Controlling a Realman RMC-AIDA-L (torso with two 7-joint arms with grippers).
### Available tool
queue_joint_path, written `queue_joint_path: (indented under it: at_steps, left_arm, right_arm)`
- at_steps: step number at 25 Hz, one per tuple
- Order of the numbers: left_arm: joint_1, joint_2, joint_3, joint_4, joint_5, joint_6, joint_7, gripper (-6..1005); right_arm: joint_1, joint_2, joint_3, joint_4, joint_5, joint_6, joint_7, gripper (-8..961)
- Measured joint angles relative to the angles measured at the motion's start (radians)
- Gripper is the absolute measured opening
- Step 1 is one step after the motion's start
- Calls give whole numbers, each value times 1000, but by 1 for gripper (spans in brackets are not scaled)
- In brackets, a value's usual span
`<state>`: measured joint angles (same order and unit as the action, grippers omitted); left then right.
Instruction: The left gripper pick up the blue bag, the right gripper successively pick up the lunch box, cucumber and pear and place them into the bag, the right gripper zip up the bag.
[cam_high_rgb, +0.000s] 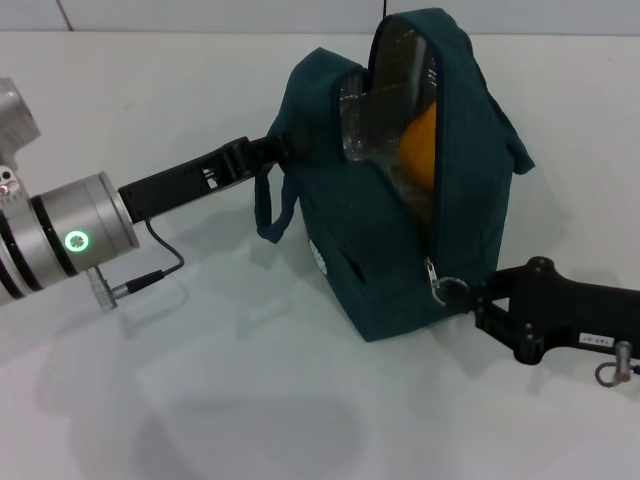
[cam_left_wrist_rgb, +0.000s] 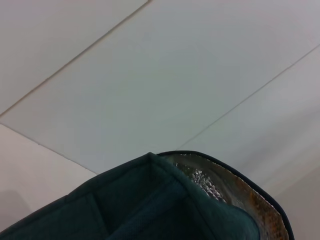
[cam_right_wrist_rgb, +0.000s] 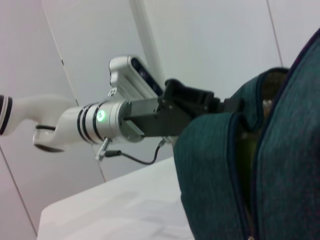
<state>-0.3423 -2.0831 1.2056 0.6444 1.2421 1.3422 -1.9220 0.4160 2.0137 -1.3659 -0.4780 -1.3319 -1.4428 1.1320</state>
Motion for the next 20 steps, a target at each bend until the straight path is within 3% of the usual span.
queue_joint_path:
  at_steps: [20]
  left_arm:
    - [5, 0, 0, 0, 6, 14, 2, 44]
  right_arm:
    - [-51, -3, 41, -60, 51, -100, -26, 13]
